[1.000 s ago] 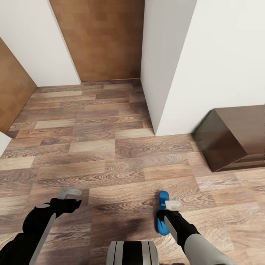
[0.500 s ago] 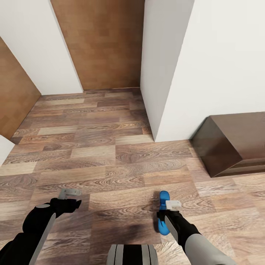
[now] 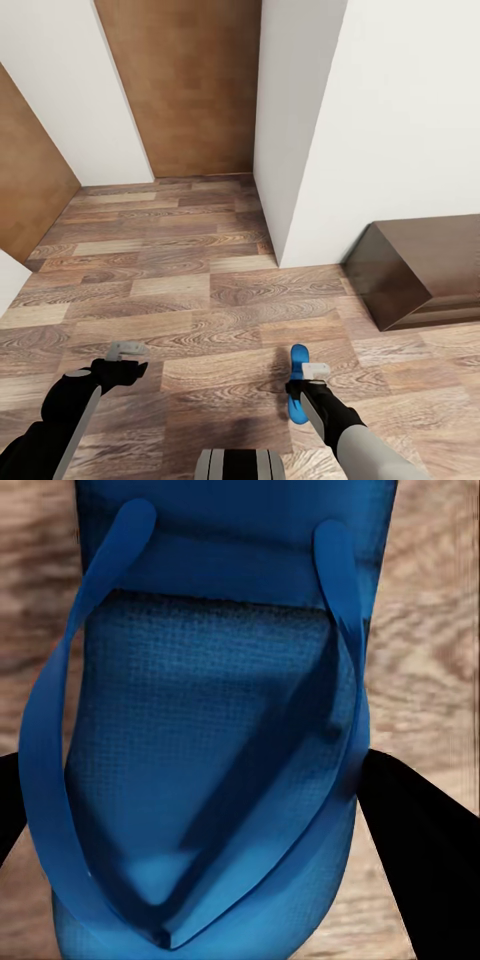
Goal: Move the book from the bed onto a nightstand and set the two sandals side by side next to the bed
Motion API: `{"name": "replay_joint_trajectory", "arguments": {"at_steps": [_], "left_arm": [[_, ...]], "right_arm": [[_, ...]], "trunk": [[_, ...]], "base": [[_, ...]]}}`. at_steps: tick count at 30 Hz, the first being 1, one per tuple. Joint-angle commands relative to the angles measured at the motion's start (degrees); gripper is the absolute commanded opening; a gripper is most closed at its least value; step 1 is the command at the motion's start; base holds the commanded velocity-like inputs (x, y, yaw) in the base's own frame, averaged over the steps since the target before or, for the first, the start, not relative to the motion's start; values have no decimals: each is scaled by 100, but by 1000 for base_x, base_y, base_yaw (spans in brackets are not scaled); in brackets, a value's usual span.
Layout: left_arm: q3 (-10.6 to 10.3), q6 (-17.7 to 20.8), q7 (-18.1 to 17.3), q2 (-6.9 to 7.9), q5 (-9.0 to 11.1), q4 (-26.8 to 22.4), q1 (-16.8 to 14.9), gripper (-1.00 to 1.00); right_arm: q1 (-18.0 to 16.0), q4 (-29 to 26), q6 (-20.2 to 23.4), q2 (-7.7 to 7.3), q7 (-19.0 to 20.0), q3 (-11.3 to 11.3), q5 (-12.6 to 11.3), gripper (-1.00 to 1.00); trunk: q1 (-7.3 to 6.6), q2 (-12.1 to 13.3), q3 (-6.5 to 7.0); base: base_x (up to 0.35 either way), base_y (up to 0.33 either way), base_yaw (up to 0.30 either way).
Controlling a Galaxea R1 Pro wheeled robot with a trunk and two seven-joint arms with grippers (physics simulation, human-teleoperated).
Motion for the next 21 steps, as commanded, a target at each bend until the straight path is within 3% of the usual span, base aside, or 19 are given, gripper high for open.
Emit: {"name": "replay_joint_trajectory", "arguments": {"at_steps": [1,21], "left_arm": [[3,26,-17,2,8,-5,-1,100],[3,-16,-2,-1,-29,-5,4,100]], "right_arm": [[1,-9,24,-13,-22,5,-15,-100],[13,-14,-18,-104,-19,20,9,-100]], "trunk": [[-3,0,19],[-55,27,462]], "base": [[0,0,0],[0,0,0]]}}
